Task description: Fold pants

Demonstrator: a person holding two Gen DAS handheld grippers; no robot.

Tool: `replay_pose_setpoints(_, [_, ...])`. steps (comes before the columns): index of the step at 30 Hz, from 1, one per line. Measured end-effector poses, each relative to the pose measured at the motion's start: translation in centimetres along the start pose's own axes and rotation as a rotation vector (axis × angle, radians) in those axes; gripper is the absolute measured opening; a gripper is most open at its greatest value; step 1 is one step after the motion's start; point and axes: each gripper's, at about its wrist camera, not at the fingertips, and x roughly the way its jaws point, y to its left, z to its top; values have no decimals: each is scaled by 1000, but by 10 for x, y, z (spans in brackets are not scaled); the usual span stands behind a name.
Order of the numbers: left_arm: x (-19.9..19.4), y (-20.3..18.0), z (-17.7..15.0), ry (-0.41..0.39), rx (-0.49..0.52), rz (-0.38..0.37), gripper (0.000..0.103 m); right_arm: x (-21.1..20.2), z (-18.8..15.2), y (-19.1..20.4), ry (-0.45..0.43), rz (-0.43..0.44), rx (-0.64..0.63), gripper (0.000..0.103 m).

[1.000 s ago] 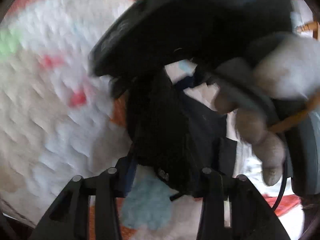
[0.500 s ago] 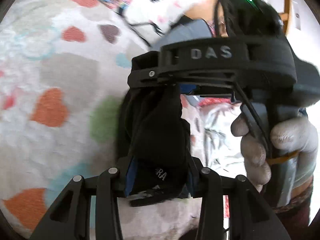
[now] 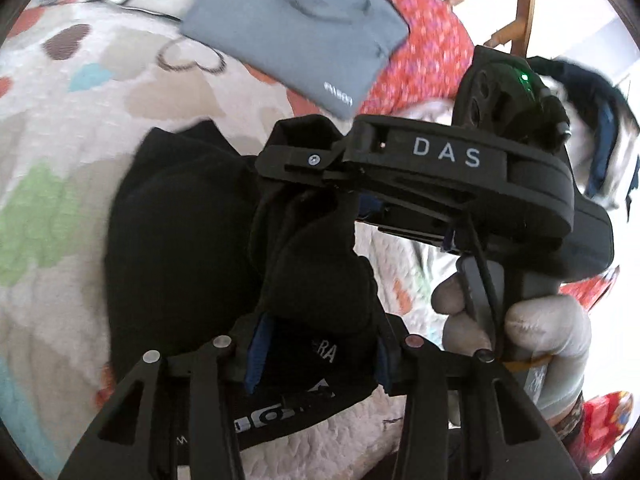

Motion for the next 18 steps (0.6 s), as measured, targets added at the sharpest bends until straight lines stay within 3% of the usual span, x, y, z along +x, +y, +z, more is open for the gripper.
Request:
replay_pose_setpoints(4, [19, -21, 2, 33, 82, 48, 48, 2, -7, -40, -42, 78, 59, 44])
replay_pose_setpoints(8, [1, -18, 9, 39, 116, -7, 56, 4, -1, -60, -22, 81, 91, 45])
replay_pose_setpoints(12, [-19, -3, 11, 61, 56, -98, 56, -2, 0, -81, -27, -76, 113, 56])
replay_pose_setpoints(14, [-36, 6, 15, 29, 18, -133, 56, -8, -1, -98, -27, -94, 163, 58])
replay_pose_setpoints(18, [-60, 23, 32, -76, -30, -98, 58, -40, -7, -118, -136, -206, 220, 58])
